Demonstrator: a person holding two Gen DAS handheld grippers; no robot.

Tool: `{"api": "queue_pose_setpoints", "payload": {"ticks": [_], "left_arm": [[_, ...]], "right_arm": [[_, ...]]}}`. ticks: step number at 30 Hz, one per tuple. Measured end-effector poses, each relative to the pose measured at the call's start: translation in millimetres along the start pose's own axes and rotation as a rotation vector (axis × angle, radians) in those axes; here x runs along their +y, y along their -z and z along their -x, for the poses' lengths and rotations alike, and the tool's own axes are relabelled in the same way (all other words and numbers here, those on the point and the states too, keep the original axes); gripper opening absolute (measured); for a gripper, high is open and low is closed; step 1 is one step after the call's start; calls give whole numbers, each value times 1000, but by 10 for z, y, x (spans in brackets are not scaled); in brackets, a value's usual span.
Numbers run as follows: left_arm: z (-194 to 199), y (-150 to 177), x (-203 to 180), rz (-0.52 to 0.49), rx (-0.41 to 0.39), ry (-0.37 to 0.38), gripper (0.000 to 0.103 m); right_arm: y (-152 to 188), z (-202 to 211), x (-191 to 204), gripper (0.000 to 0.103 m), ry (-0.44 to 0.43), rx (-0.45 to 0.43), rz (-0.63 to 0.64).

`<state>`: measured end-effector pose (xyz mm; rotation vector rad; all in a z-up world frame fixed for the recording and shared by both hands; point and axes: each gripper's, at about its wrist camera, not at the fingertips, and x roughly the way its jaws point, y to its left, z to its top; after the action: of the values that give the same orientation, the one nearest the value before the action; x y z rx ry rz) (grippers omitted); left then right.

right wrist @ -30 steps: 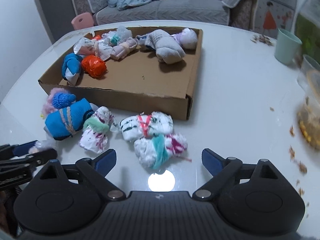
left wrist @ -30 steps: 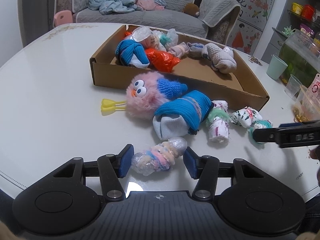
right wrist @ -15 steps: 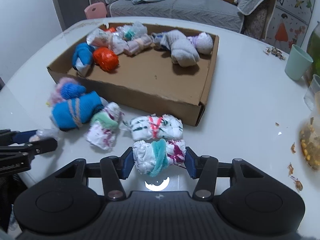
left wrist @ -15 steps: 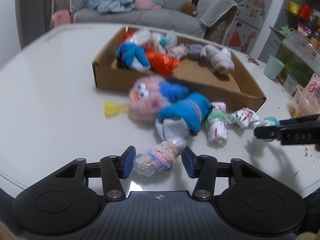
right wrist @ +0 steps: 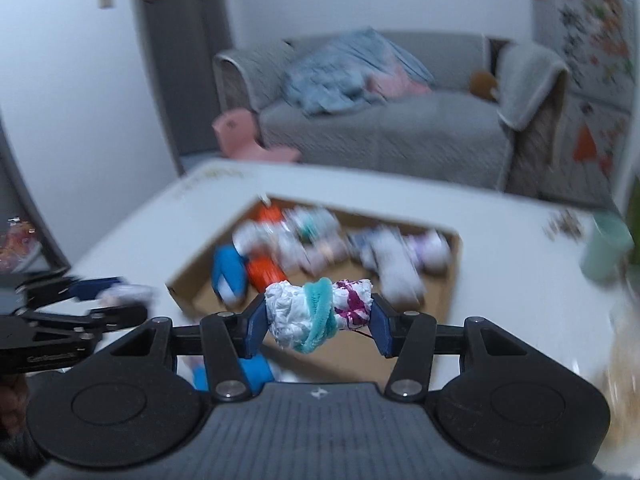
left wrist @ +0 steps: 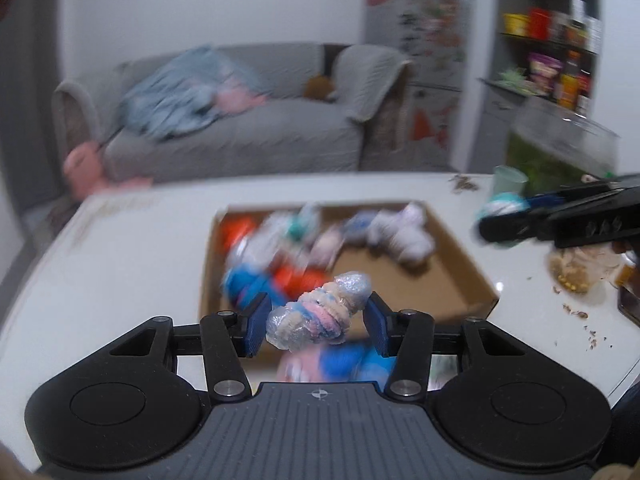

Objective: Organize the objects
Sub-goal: 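Carry both bundles into the tray and lower them among the others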

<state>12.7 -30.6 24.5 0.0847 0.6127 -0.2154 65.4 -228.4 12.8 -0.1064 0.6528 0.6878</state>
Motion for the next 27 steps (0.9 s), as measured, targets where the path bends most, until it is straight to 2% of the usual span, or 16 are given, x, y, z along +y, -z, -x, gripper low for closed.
{"api": "queue_pose_setpoints", "payload": {"ticks": [2, 4, 8, 12, 16, 21, 27], "left_arm": [[-162, -195, -78, -97, -21, 36, 57], [-377, -349, -114, -149, -16, 87, 57], [-897, -486, -213, -278, 18, 115, 57], [-1438, -457, -185, -268, 94, 146, 57], [-1777, -348, -174, -277, 151, 174, 57], [-1990, -254, -98, -234, 205, 198, 57], [-2114, -185, -104, -296, 230, 194, 57]], "right_arm": [[-107, -117, -36, 48, -21, -10, 61], [-186, -290, -128, 48, -59, 3, 92], [-216, -664, -290, 48, -71, 57, 133], [-198, -957, -378, 48, -77, 109, 145], [-163, -1193, -439, 48, -90, 148, 177], [-86, -1326, -456, 48, -109, 175, 279], [2, -1494, -458, 48, -124, 207, 424]]}}
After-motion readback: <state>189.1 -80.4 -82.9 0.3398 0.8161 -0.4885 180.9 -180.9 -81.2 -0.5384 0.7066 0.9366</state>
